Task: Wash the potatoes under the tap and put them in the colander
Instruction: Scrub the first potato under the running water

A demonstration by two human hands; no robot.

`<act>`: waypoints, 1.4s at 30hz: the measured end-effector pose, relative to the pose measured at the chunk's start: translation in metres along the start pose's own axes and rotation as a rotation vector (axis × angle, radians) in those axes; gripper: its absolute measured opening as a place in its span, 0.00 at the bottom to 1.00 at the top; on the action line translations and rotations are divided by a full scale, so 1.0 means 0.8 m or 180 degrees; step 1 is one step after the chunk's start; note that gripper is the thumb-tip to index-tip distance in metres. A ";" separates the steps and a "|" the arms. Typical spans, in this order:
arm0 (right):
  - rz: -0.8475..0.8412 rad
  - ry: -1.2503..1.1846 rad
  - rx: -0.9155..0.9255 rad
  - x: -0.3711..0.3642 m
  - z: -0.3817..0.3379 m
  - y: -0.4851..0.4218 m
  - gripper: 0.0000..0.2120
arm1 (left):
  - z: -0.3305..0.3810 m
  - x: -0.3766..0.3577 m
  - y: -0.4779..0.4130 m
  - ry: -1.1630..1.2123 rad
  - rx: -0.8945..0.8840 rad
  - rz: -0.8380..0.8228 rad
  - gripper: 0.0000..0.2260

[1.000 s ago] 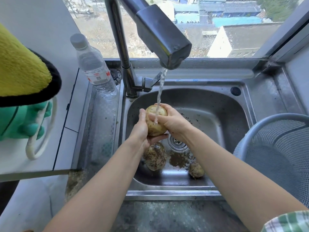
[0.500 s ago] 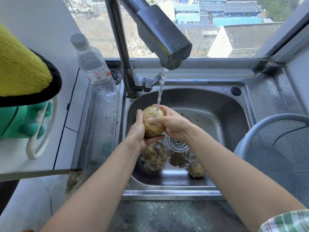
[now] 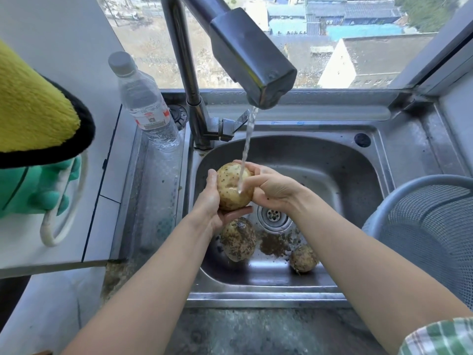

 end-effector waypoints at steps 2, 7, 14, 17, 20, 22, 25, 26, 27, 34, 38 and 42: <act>-0.0237 0.0033 -0.0014 0.002 -0.003 0.004 0.37 | 0.001 0.001 0.001 -0.0010 -0.0005 0.0002 0.22; 0.0271 0.0787 0.0479 0.001 -0.005 0.000 0.33 | 0.000 -0.002 0.001 -0.0085 -0.0168 0.0138 0.26; -0.0240 0.0538 0.0235 0.005 -0.003 0.001 0.38 | 0.003 0.004 0.002 -0.0225 -0.0114 0.0085 0.24; -0.0065 0.0800 0.0419 0.002 -0.008 0.000 0.39 | 0.005 0.000 0.002 -0.0202 -0.0248 0.0116 0.25; 0.0514 0.1170 0.0736 -0.003 -0.009 0.001 0.35 | 0.006 0.000 0.001 -0.0195 -0.0303 0.0188 0.26; 0.0289 0.1145 0.0621 -0.001 -0.006 0.001 0.35 | 0.004 0.004 -0.002 -0.0219 -0.0212 0.0181 0.26; -0.0347 0.0884 0.0257 0.000 -0.005 0.007 0.37 | 0.002 0.006 -0.001 -0.0275 -0.0148 0.0116 0.26; -0.0340 0.0950 0.0290 0.001 -0.007 0.006 0.37 | 0.002 0.004 -0.002 -0.0278 -0.0186 0.0122 0.26; -0.0182 0.1087 0.0413 0.002 -0.009 0.005 0.36 | 0.002 0.003 -0.002 -0.0271 -0.0226 0.0152 0.26; 0.0672 0.1628 0.0827 0.008 -0.008 0.001 0.33 | 0.000 -0.003 -0.005 -0.0299 -0.0301 0.0198 0.27; -0.0178 0.0968 0.0286 0.026 -0.020 0.010 0.36 | -0.002 0.000 -0.003 -0.0197 -0.0112 -0.0008 0.26; 0.0060 0.0541 0.0481 0.037 -0.025 0.007 0.31 | 0.005 -0.006 0.003 -0.0050 -0.0152 -0.0168 0.23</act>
Point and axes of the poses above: each hand's wrist, its own y-axis away from the middle knuckle, its own x-axis out of the back of the hand, z = x × y, the point moved 7 cm from there along -y, towards the middle knuckle, and after that the axes turned 12 degrees about z, right-handed, at the moved point
